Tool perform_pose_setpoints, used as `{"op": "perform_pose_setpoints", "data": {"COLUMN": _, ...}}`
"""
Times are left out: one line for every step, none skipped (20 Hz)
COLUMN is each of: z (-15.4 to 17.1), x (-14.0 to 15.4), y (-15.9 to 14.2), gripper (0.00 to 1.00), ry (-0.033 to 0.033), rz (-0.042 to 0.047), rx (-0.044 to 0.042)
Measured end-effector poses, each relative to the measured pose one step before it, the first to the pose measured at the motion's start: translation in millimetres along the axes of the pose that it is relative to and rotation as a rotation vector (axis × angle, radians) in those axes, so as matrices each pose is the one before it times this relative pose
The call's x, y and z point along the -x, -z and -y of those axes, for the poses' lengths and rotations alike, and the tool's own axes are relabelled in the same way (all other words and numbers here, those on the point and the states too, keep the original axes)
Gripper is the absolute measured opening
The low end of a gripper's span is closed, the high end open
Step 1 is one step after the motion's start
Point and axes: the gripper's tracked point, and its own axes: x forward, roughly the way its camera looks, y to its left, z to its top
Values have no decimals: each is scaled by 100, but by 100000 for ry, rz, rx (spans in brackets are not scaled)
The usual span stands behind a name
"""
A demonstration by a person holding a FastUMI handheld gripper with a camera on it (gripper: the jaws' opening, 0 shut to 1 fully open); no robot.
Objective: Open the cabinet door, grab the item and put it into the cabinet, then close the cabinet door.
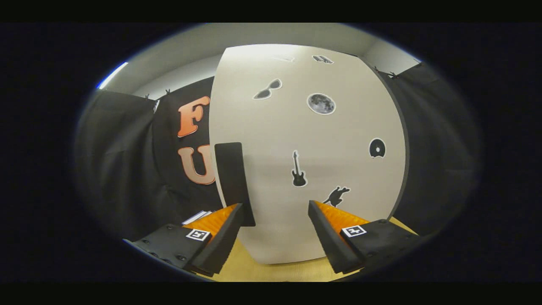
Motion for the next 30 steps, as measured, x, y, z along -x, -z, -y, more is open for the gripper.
{"op": "perform_pose_setpoints", "data": {"z": -15, "x": -133, "y": -1, "gripper": 98, "ry": 229, "rz": 151, "rx": -43}}
{"op": "perform_pose_setpoints", "data": {"z": -58, "x": -140, "y": 7, "gripper": 98, "ry": 295, "rz": 162, "rx": -93}}
{"op": "perform_pose_setpoints", "data": {"z": -49, "x": -124, "y": -1, "gripper": 98, "ry": 275, "rz": 237, "rx": 116}}
{"op": "perform_pose_setpoints", "data": {"z": -22, "x": -138, "y": -39, "gripper": 98, "ry": 311, "rz": -19, "rx": 152}}
{"op": "perform_pose_setpoints", "data": {"z": -24, "x": -110, "y": -26, "gripper": 98, "ry": 282, "rz": 43, "rx": 178}}
{"op": "perform_pose_setpoints", "data": {"z": -11, "x": -144, "y": -14, "gripper": 98, "ry": 253, "rz": -145, "rx": 149}}
{"op": "perform_pose_setpoints", "data": {"z": -57, "x": -70, "y": -15, "gripper": 98, "ry": 220, "rz": 7, "rx": 149}}
{"op": "perform_pose_setpoints", "data": {"z": 14, "x": -100, "y": -39, "gripper": 98, "ry": 237, "rz": 46, "rx": 24}}
{"op": "perform_pose_setpoints", "data": {"z": 10, "x": -68, "y": -26, "gripper": 98, "ry": 179, "rz": 60, "rx": 46}}
{"op": "perform_pose_setpoints", "data": {"z": -18, "x": -55, "y": -8, "gripper": 98, "ry": -13, "rz": -62, "rx": 3}}
{"op": "perform_pose_setpoints", "data": {"z": 61, "x": -41, "y": -18, "gripper": 98, "ry": -301, "rz": -254, "rx": 140}}
{"op": "perform_pose_setpoints", "data": {"z": 50, "x": 84, "y": -38, "gripper": 98, "ry": -9, "rz": -561, "rx": -192}}
{"op": "perform_pose_setpoints", "data": {"z": 90, "x": 98, "y": -101, "gripper": 98, "ry": 276, "rz": -63, "rx": -292}}
{"op": "perform_pose_setpoints", "data": {"z": 70, "x": 267, "y": -302, "gripper": 99, "ry": 89, "rz": 782, "rx": -163}}
{"op": "perform_pose_setpoints", "data": {"z": 112, "x": 267, "y": -254, "gripper": 98, "ry": -223, "rz": 621, "rx": 57}}
{"op": "perform_pose_setpoints", "data": {"z": 148, "x": 429, "y": -259, "gripper": 99, "ry": -269, "rz": 558, "rx": 296}}
{"op": "perform_pose_setpoints", "data": {"z": 222, "x": 546, "y": -258, "gripper": 98, "ry": -137, "rz": 404, "rx": 288}}
{"op": "perform_pose_setpoints", "data": {"z": 297, "x": 600, "y": -278, "gripper": 98, "ry": -265, "rz": 390, "rx": 237}}
{"op": "perform_pose_setpoints", "data": {"z": 294, "x": 737, "y": -327, "gripper": 98, "ry": -19, "rz": 426, "rx": 336}}
{"op": "perform_pose_setpoints", "data": {"z": 382, "x": 746, "y": -331, "gripper": 98, "ry": 74, "rz": 417, "rx": 476}}
{"op": "perform_pose_setpoints", "data": {"z": 463, "x": 878, "y": -393, "gripper": 98, "ry": 110, "rz": 636, "rx": 574}}
{"op": "perform_pose_setpoints", "data": {"z": 580, "x": 848, "y": -337, "gripper": 98, "ry": 222, "rz": 550, "rx": 659}}
{"op": "perform_pose_setpoints", "data": {"z": 714, "x": 936, "y": -312, "gripper": 98, "ry": 423, "rz": 318, "rx": 921}}
{"op": "perform_pose_setpoints", "data": {"z": 808, "x": 979, "y": -261, "gripper": 98, "ry": 435, "rz": 412, "rx": 940}}
{"op": "perform_pose_setpoints", "data": {"z": 903, "x": 1162, "y": -210, "gripper": 98, "ry": 360, "rz": 197, "rx": 781}}
{"op": "perform_pose_setpoints", "data": {"z": 782, "x": 1116, "y": -176, "gripper": 98, "ry": -105, "rz": 354, "rx": 492}}
{"op": "perform_pose_setpoints", "data": {"z": 763, "x": 1213, "y": -91, "gripper": 98, "ry": -176, "rz": 294, "rx": 609}}
{"op": "perform_pose_setpoints", "data": {"z": 927, "x": 1129, "y": -138, "gripper": 98, "ry": 284, "rz": 500, "rx": 666}}
{"op": "perform_pose_setpoints", "data": {"z": 1030, "x": 1196, "y": -248, "gripper": 98, "ry": 570, "rz": 481, "rx": 57}}
{"op": "perform_pose_setpoints", "data": {"z": 754, "x": 1212, "y": -142, "gripper": 98, "ry": -415, "rz": 387, "rx": -235}}
